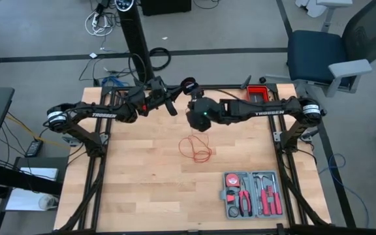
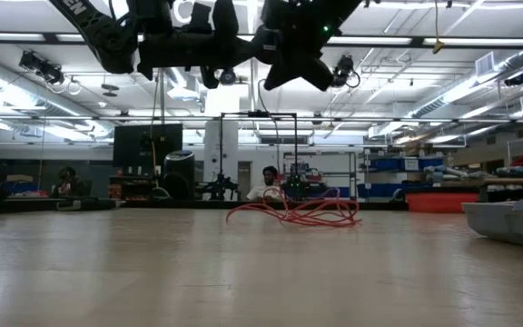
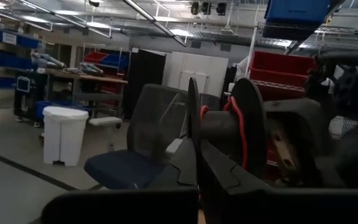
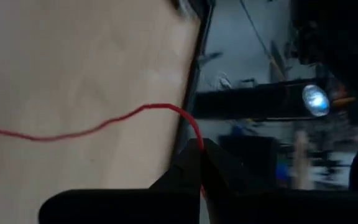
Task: Coil cords
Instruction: Coil the wire
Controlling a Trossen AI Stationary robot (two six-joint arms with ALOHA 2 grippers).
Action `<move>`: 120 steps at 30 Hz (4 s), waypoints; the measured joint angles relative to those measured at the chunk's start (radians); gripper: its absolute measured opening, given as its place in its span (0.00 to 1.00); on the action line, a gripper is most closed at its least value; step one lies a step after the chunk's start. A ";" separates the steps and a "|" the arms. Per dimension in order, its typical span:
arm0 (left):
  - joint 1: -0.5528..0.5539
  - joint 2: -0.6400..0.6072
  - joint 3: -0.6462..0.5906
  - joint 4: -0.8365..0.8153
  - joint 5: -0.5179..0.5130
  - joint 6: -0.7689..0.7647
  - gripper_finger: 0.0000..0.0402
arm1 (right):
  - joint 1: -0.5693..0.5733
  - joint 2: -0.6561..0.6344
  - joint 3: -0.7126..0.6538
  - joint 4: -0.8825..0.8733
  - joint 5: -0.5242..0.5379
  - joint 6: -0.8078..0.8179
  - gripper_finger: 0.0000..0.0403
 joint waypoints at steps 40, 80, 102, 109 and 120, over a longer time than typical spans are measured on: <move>0.001 0.000 -0.002 -0.060 0.164 0.130 0.00 | -0.008 -0.083 0.000 0.459 0.065 0.046 0.00; 0.009 0.001 0.000 -0.167 0.047 0.105 0.00 | -0.205 -0.291 -0.472 0.315 -0.338 0.437 0.21; 0.043 0.000 0.000 -0.180 0.037 0.096 0.00 | -0.272 -0.303 -0.679 0.425 -0.414 0.607 0.23; 0.060 0.000 0.001 -0.219 0.026 0.075 0.00 | -0.276 -0.305 -0.698 0.453 -0.533 0.605 0.24; 0.096 -0.001 0.001 -0.172 -0.008 -0.006 0.00 | -0.322 -0.300 -0.821 0.721 -0.606 0.578 0.23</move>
